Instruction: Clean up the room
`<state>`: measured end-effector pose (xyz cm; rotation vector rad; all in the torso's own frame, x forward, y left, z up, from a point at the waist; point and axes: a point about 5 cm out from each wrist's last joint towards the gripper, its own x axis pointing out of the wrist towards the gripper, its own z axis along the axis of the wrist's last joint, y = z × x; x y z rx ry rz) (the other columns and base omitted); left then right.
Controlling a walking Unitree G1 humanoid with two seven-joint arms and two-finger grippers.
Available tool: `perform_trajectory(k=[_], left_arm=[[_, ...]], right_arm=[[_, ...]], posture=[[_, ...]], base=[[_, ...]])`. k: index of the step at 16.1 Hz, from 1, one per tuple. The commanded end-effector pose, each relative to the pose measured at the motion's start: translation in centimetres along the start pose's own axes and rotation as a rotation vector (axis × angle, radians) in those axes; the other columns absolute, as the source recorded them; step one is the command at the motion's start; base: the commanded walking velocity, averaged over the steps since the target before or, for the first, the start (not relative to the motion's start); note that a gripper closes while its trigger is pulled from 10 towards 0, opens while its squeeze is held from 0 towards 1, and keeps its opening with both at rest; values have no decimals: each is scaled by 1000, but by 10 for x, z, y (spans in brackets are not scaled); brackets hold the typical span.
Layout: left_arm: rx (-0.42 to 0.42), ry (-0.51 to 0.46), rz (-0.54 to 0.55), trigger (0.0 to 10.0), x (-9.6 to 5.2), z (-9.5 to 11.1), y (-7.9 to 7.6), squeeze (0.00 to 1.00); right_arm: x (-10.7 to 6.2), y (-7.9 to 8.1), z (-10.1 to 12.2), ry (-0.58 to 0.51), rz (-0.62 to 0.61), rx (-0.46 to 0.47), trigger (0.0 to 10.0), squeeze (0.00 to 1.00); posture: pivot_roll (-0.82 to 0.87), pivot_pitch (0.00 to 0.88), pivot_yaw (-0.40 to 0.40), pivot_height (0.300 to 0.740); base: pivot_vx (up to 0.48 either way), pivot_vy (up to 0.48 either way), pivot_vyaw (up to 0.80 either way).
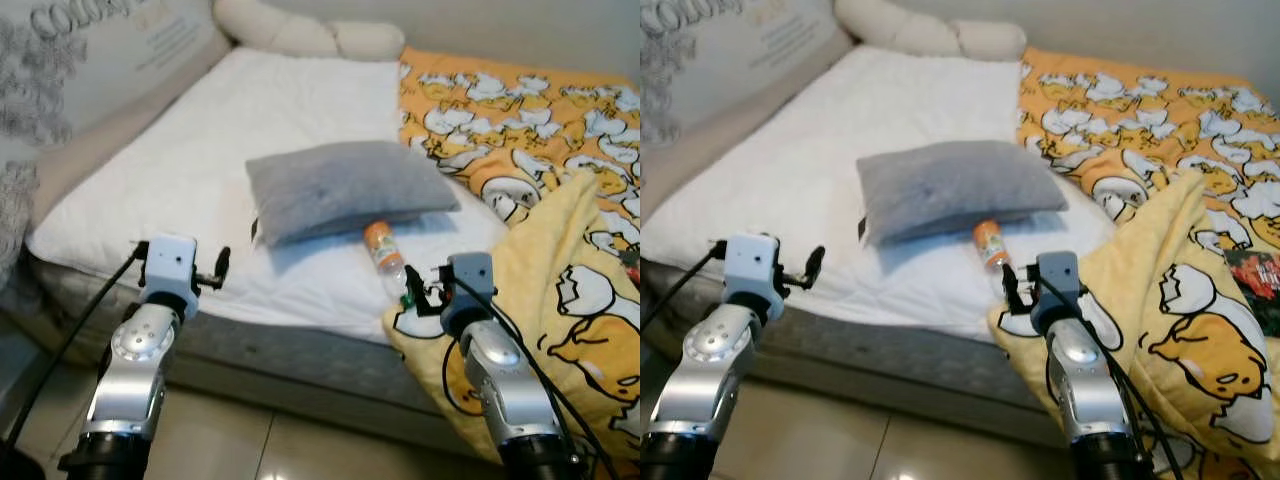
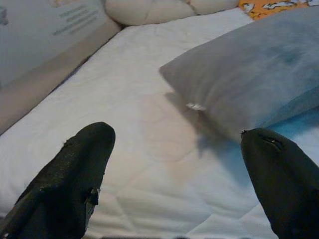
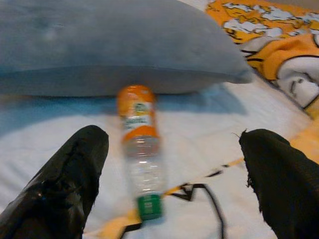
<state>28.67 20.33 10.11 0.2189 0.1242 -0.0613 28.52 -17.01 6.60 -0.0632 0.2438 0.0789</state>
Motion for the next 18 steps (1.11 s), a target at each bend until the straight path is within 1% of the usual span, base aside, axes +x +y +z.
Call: perform_trajectory(k=[1,5,11,13,15,18], left_arm=[[-2,-9,-23,10000,1,2,-6,0],[-4,-7,-32,10000,1,2,-6,0],[-2,-5,-37,10000,1,2,-6,0],[8,0,-58,10000,0,1,-8,0],[53,12,-118,10000,-2,-1,-11,0],[69,27,-203,10000,-5,-2,-13,0]], right_arm=[[1,-8,1,1,-32,4,10000,1000],[1,-10,2,0,-58,1,10000,1000],[2,-10,1,4,-55,0,10000,1000],[2,-9,1,7,-47,-8,10000,1000],[2,-8,-3,47,-19,-15,10000,1000],[3,-9,-12,133,11,-51,10000,1000]], posture=[[-6,0,-10,740],[-5,0,-9,740],[-6,0,-9,740],[-8,0,-8,740],[-10,0,-7,740],[-10,0,-7,740]], base=[[356,0,0],[359,0,0],[364,0,0],[364,0,0],[307,0,0],[0,0,0]])
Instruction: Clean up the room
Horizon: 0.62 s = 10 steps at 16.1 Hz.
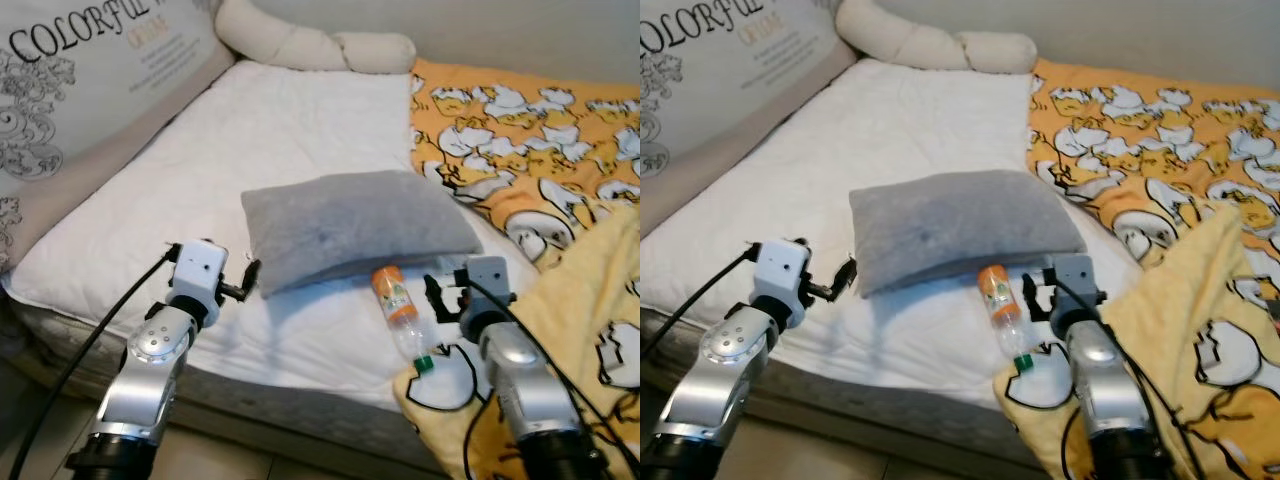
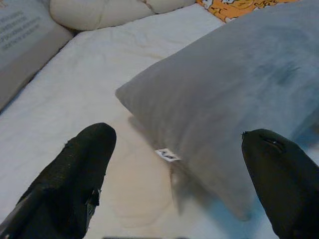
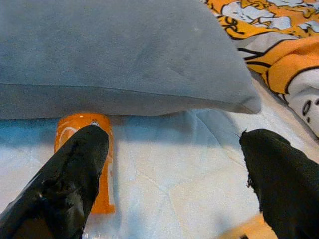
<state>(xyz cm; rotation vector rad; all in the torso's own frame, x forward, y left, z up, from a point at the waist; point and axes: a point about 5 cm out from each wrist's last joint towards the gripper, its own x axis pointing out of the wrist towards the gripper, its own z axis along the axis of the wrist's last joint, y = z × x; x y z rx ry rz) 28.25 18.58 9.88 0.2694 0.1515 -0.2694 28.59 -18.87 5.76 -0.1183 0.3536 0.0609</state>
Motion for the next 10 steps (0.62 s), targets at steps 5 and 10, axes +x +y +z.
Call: perform_trajectory(k=[5,10], left_arm=[[135,130,-304,10000,-12,-2,1,0],[135,175,-470,10000,-19,5,-1,0]], right_arm=[[22,17,-9,224,179,-88,10000,1000],[43,24,-13,397,203,-97,10000,0]], posture=[[16,0,-26,740],[39,0,-24,740]], base=[[0,0,0],[0,0,0]])
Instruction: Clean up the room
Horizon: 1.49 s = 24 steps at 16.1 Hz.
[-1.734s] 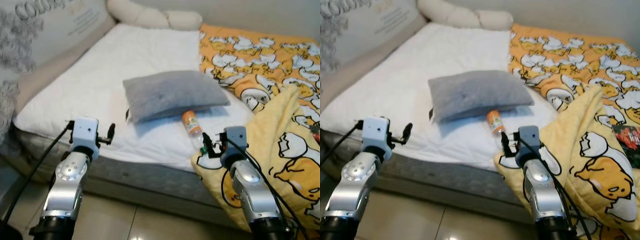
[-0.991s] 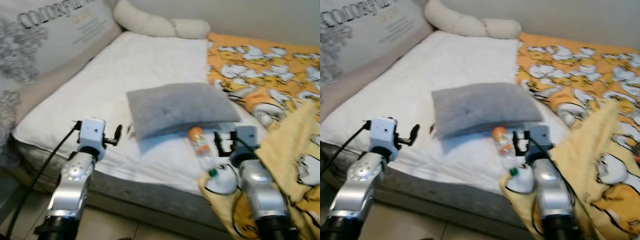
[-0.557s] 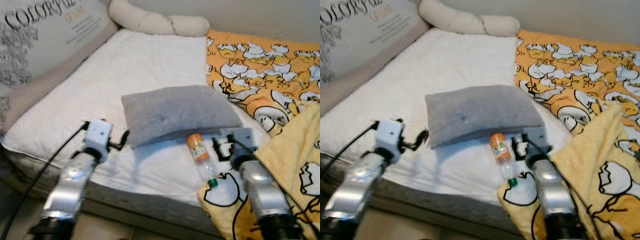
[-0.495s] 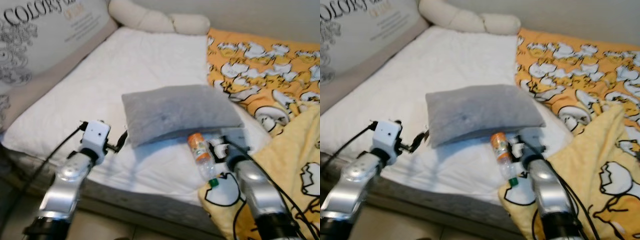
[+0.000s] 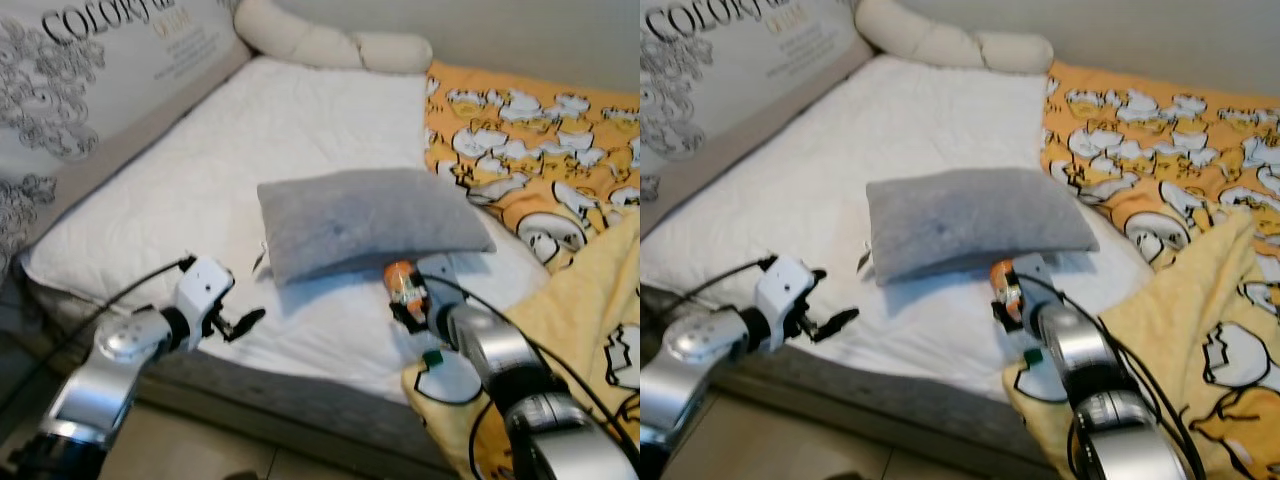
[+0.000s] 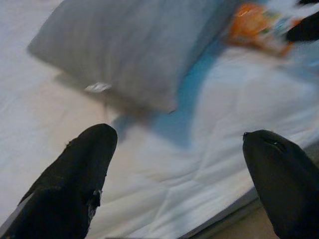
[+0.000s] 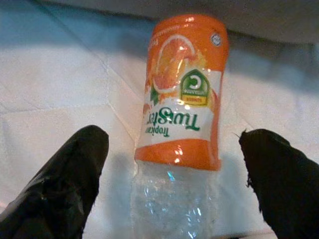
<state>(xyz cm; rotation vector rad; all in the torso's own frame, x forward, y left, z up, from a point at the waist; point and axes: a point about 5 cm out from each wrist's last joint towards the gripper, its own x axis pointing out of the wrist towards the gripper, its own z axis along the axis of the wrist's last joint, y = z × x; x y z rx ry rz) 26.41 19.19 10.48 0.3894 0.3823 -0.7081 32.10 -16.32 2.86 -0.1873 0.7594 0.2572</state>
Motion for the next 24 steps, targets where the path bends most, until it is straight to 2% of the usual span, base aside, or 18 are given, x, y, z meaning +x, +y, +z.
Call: perform_trajectory(k=[1,5,7,8,9,10,11,12,13,14,15,19,21,24], left_arm=[[8,-13,-73,10000,-1,10,-4,0],[8,2,-166,10000,-3,16,-9,0],[12,33,-196,10000,-9,15,-11,0],[10,41,-202,10000,-11,14,-12,0],[5,45,-208,10000,-14,15,-13,0],[-1,46,-213,10000,-16,15,-14,0],[-11,51,-218,10000,-20,14,-15,0],[-21,61,-220,10000,-22,11,-16,0],[-18,76,-221,10000,-24,9,-16,0],[-18,76,-221,10000,-24,9,-16,0],[-24,70,-217,10000,-23,10,-16,0],[-37,57,-206,10000,-18,12,-16,0],[-39,57,-199,10000,-17,10,-17,0],[-57,66,-180,10000,-17,3,-19,0]], right_arm=[[3,-2,0,33,-34,9,10000,0],[7,-2,-5,57,-78,159,10000,0],[8,-3,-13,82,-107,150,10000,0],[8,-2,-15,76,-105,187,10000,0],[8,-3,-16,61,-107,275,10000,0],[8,-4,-16,54,-107,317,10000,0],[8,-4,-18,53,-113,347,9059,0],[8,-4,-19,54,-113,337,2471,0],[9,-2,-19,46,-98,327,0,0],[9,-2,-18,45,-97,322,0,0],[8,-2,-21,69,-102,268,0,0],[8,-2,-24,84,-99,274,0,0],[7,-7,-28,112,-147,279,0,0],[7,-8,-28,104,-135,234,0,0]], posture=[[46,0,-18,740],[74,0,1,740],[93,0,10,740],[103,0,11,740],[111,0,9,740],[120,0,7,740],[119,0,13,740],[120,0,14,740],[122,0,11,740],[122,0,11,740],[117,0,5,740],[109,0,-9,740],[105,0,-11,740],[97,0,-10,740]], base=[[0,0,0],[0,0,0],[0,0,0],[0,0,0],[0,0,0],[0,0,0],[0,0,0],[0,0,0],[0,0,0],[0,0,0],[0,0,0],[0,0,0],[0,0,0],[0,0,0]])
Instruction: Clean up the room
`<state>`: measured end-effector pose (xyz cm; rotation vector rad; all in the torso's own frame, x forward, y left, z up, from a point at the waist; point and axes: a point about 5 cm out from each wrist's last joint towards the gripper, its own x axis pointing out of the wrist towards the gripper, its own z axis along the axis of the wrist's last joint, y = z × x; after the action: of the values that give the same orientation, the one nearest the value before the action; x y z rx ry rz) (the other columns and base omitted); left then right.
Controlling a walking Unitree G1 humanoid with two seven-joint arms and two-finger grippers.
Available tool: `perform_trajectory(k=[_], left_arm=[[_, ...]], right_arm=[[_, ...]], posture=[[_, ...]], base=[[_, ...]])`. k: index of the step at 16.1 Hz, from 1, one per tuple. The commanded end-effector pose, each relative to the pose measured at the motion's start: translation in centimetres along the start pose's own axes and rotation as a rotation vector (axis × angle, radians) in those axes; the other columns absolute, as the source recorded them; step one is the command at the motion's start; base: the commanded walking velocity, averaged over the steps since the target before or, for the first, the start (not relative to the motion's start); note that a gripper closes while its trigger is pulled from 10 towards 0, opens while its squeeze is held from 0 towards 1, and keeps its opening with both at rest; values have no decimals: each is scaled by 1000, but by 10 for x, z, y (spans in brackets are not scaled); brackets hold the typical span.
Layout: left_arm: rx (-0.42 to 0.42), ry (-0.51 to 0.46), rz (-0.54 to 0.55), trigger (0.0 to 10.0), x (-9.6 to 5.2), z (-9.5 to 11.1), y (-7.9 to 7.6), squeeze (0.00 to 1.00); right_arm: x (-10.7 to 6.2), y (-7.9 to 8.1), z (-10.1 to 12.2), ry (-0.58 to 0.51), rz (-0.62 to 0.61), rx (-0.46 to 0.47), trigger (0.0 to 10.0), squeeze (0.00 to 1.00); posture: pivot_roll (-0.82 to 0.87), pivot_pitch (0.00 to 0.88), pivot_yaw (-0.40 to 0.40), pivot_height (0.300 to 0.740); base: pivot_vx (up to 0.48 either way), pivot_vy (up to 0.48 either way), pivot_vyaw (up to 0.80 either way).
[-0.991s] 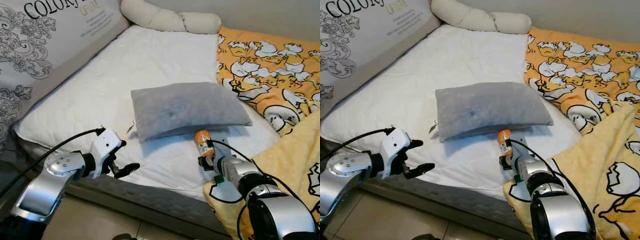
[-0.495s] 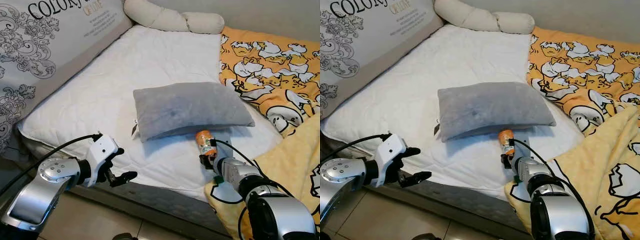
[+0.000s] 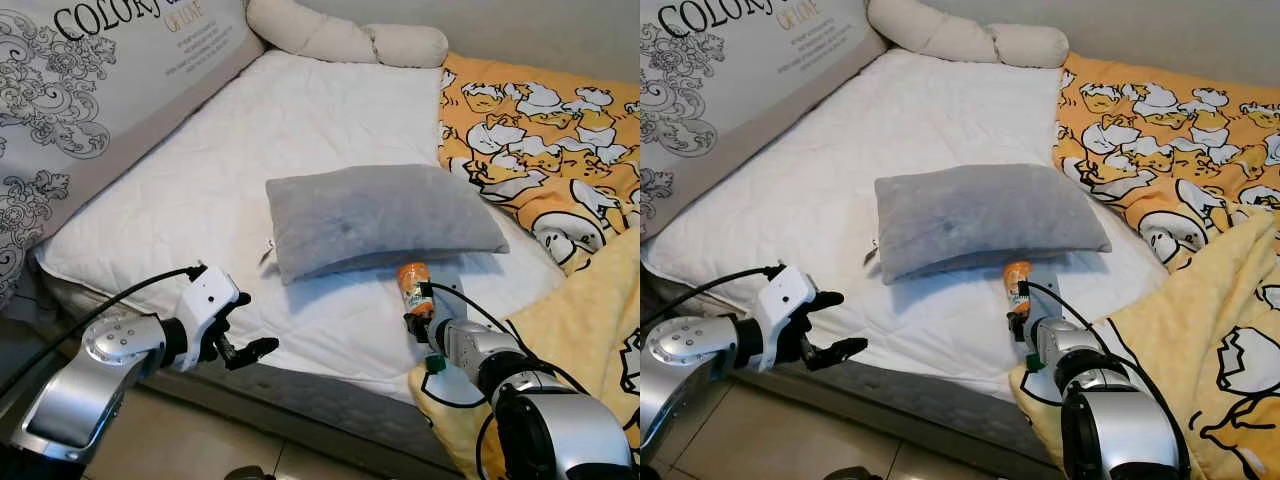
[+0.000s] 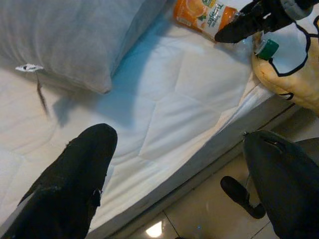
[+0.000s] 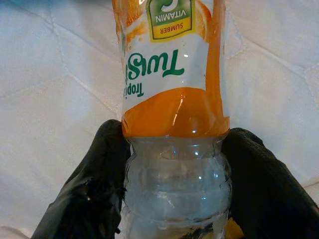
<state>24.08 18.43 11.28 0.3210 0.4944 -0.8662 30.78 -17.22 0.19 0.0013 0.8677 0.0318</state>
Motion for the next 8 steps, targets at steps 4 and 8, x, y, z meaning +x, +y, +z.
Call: perform_trajectory(k=[4,8], left_arm=[[-77,-79,66,10000,1,-1,3,0],[-89,-52,86,10000,10,-8,-1,0]], right_arm=[[-3,-23,4,-86,-94,126,0,0],[-10,-37,-5,-161,-142,374,0,0]], posture=[[58,0,-6,740],[-3,0,24,740]], base=[[0,0,0],[0,0,0]])
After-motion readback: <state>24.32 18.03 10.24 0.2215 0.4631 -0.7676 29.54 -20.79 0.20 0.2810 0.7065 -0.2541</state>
